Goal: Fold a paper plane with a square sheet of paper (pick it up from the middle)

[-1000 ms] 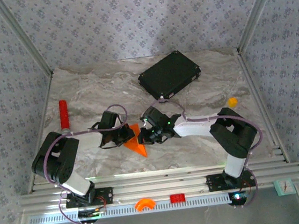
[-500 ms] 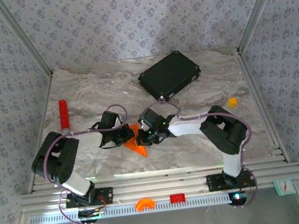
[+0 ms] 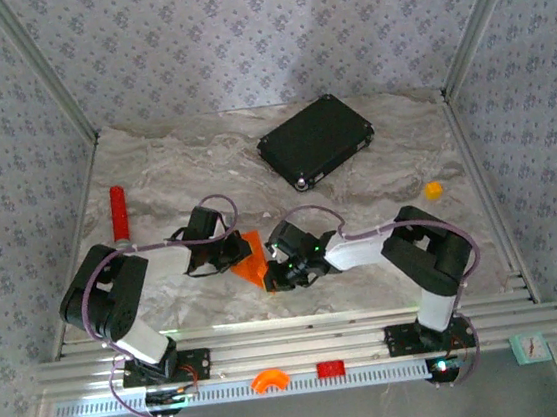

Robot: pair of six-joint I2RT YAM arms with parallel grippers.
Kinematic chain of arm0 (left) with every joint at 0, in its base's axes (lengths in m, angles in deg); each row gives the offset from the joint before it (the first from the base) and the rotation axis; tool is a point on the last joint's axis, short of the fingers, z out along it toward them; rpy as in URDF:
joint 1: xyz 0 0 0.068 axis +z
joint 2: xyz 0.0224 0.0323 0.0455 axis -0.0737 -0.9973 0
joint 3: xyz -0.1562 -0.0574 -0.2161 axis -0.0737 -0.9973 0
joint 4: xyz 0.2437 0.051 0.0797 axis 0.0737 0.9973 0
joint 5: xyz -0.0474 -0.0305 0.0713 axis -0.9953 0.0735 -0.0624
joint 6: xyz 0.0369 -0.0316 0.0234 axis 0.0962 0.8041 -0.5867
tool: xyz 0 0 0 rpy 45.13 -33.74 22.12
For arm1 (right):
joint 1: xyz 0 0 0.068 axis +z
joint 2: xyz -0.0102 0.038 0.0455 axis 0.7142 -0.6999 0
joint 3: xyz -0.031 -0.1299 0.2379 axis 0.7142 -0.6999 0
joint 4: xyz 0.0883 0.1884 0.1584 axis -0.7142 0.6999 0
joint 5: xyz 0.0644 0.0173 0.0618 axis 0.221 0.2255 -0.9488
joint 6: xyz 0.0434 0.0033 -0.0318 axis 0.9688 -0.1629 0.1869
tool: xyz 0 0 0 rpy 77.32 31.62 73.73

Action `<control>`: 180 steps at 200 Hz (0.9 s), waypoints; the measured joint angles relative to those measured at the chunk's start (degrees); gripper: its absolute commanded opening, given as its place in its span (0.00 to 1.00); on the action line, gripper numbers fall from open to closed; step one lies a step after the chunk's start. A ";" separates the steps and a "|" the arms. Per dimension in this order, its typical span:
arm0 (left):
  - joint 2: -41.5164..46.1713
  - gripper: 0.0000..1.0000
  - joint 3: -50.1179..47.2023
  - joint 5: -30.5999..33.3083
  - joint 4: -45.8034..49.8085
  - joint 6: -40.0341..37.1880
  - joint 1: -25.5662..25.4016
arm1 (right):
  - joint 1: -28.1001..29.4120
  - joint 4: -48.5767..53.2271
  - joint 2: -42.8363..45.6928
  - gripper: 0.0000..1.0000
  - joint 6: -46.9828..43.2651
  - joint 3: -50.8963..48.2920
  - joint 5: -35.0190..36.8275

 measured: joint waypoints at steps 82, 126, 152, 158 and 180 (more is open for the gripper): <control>0.17 0.00 -0.15 0.20 -0.28 0.00 0.00 | -4.31 -0.50 -4.66 0.04 0.81 10.08 -0.37; 1.14 0.00 -0.04 1.46 1.22 0.00 0.00 | -4.39 -4.09 -7.43 0.02 1.95 6.29 0.02; 1.20 0.00 0.31 1.57 2.14 -0.02 0.00 | -3.98 -4.79 -7.21 0.00 1.75 5.79 0.39; 1.20 0.00 0.39 1.55 2.34 -0.02 0.00 | -3.89 -4.79 -7.19 0.00 1.66 5.79 0.48; 1.62 0.01 0.63 1.60 3.43 0.00 0.00 | -3.65 -4.79 -7.04 0.00 1.25 5.60 0.68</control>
